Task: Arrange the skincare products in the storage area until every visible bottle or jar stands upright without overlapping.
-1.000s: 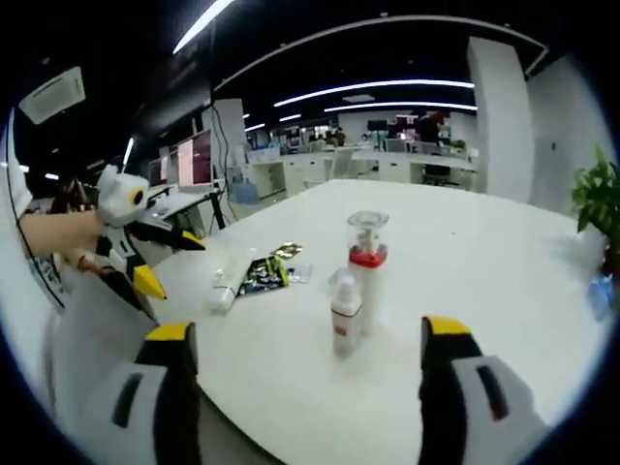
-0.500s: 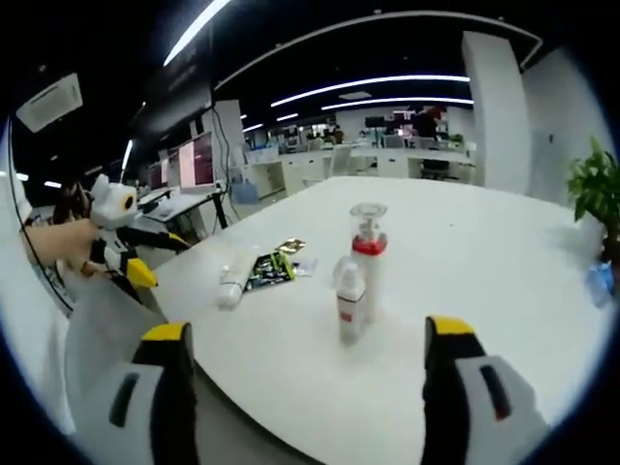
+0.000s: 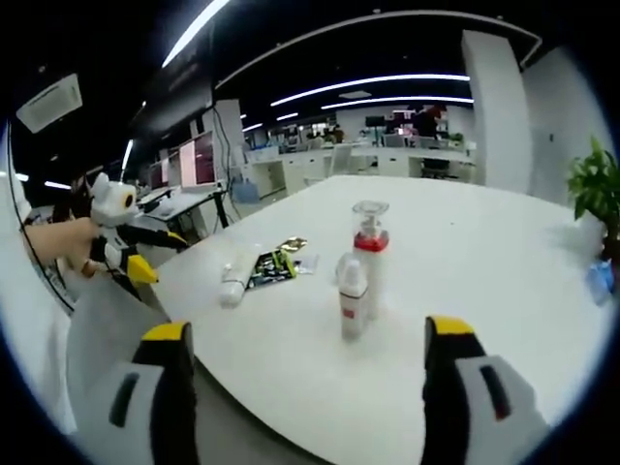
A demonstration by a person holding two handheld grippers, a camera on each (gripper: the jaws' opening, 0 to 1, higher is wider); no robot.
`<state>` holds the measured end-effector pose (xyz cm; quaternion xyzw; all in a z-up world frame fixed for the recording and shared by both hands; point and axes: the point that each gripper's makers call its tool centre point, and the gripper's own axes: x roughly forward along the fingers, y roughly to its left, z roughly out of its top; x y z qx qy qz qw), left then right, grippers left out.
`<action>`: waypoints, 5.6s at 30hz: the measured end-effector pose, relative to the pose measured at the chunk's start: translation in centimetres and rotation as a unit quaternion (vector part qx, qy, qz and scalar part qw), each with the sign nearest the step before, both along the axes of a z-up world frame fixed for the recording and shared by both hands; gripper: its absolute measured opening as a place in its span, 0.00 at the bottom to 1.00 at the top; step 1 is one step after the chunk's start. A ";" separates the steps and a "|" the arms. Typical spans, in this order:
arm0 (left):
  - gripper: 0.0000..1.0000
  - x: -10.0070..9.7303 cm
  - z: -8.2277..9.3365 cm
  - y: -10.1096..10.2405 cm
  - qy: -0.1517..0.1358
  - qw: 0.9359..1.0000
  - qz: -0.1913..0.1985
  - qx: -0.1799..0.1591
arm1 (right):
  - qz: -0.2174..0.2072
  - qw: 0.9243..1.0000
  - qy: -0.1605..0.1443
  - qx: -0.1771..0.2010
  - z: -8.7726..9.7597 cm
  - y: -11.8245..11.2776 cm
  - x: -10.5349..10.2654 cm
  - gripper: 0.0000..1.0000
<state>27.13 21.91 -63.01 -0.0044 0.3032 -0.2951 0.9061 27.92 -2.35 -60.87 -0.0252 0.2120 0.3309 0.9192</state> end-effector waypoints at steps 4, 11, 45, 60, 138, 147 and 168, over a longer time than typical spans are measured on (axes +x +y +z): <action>0.96 0.4 0.0 -0.5 0.004 1.000 -0.004 0.003 | 0.002 1.000 0.000 -0.003 -0.1 0.0 0.0 0.99; 0.92 2.0 0.4 -2.8 0.011 1.000 -0.016 -0.010 | -0.003 1.000 0.002 -0.002 -0.2 -0.4 0.1 0.98; 0.83 13.3 -3.1 -10.4 0.059 0.993 -0.087 0.056 | -0.035 0.999 0.024 0.010 -1.6 -2.5 2.0 0.98; 0.76 19.0 -6.8 -14.4 0.102 0.982 -0.123 0.100 | -0.051 0.998 0.039 0.027 -2.2 -2.6 2.3 0.96; 0.17 25.2 -9.5 -16.7 0.149 0.977 -0.068 0.136 | -0.097 0.994 0.035 0.033 -1.1 -5.2 2.9 0.94; 0.17 23.8 -8.0 -16.1 0.130 0.983 -0.065 0.112 | -0.086 0.995 0.029 0.036 -0.4 -4.2 2.7 0.93; 0.17 16.2 -2.9 -13.2 0.052 0.998 -0.023 0.024 | -0.046 0.994 0.025 0.096 1.7 -0.6 2.3 0.85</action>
